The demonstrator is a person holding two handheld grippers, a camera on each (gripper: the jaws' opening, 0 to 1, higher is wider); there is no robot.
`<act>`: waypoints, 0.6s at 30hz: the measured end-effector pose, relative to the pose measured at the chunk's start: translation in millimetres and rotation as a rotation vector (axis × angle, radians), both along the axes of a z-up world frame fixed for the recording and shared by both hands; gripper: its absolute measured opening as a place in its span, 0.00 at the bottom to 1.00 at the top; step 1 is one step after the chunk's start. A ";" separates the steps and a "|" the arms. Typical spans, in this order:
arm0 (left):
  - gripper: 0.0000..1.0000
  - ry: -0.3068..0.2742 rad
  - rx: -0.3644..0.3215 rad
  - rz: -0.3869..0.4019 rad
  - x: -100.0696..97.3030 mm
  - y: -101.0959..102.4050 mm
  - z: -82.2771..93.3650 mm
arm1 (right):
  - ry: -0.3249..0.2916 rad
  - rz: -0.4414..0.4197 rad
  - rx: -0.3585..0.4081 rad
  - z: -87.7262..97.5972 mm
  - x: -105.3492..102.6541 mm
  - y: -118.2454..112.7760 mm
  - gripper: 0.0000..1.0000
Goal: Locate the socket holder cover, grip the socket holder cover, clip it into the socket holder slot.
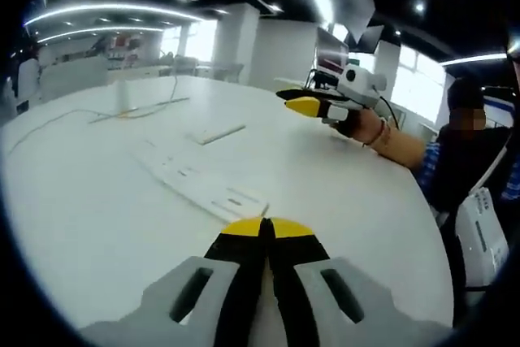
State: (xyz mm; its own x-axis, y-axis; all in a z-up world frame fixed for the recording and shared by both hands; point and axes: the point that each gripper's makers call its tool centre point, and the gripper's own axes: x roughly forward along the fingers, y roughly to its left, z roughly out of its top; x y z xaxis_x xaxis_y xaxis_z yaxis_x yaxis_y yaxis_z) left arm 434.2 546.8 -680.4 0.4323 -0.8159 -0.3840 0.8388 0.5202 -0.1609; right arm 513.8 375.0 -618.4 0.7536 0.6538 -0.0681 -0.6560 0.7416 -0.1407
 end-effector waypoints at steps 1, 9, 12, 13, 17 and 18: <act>0.03 -0.002 0.004 0.003 0.2 0.7 0.0 | 0.000 -0.001 0.000 0.1 0.2 -0.2 0.33; 0.03 -0.003 0.014 0.013 4.0 4.8 -1.8 | 0.000 0.001 -0.008 -1.0 0.2 0.8 0.33; 0.03 -0.004 0.015 0.014 4.4 4.7 -2.1 | 0.000 0.001 -0.010 -1.1 0.1 1.2 0.33; 0.03 -0.004 0.016 0.014 4.3 4.8 -2.0 | 0.000 0.002 -0.010 -1.1 0.0 1.4 0.33; 0.03 -0.006 0.024 0.020 5.6 6.0 -2.6 | -0.001 0.002 -0.011 -1.2 -0.3 2.0 0.33; 0.03 -0.005 0.025 0.021 5.8 6.0 -2.9 | -0.001 0.003 -0.011 -1.0 -0.2 2.1 0.33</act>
